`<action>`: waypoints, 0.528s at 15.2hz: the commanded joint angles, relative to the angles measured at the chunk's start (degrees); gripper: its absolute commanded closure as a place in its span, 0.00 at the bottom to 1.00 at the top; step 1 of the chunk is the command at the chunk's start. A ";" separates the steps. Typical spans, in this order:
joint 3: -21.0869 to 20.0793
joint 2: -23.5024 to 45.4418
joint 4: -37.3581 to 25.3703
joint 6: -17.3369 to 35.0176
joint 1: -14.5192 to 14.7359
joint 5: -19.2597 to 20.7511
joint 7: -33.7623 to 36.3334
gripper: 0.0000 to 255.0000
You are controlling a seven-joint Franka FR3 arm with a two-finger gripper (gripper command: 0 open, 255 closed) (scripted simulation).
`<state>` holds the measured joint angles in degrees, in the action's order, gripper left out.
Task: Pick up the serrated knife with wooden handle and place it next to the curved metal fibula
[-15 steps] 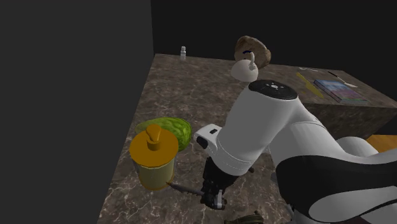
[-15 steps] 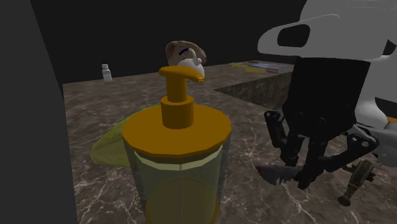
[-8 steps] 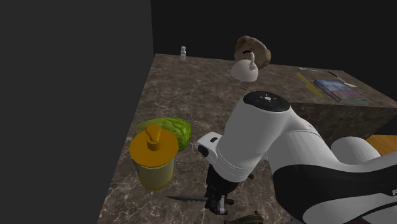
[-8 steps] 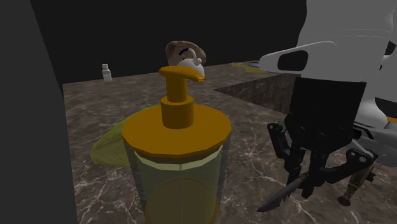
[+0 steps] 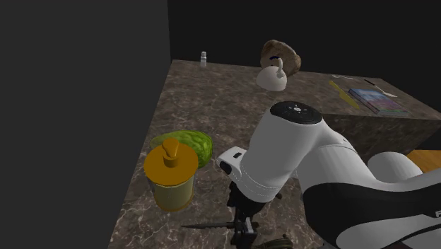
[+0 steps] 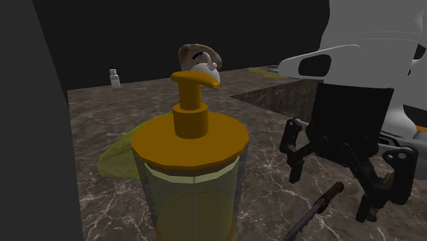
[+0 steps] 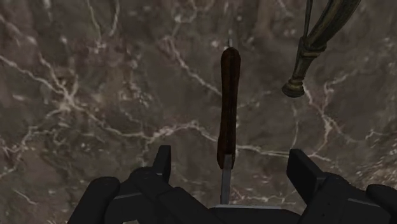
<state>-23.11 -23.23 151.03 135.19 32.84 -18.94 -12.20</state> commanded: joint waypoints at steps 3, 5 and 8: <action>1.64 -4.49 -2.55 -7.08 -0.04 0.52 -0.08 0.00; 2.06 -5.48 -3.33 -8.89 -0.07 0.72 -0.08 0.00; 2.07 -5.48 -3.33 -8.89 -0.07 0.72 -0.07 0.00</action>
<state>-21.08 -28.66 147.75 126.44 32.78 -18.24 -12.27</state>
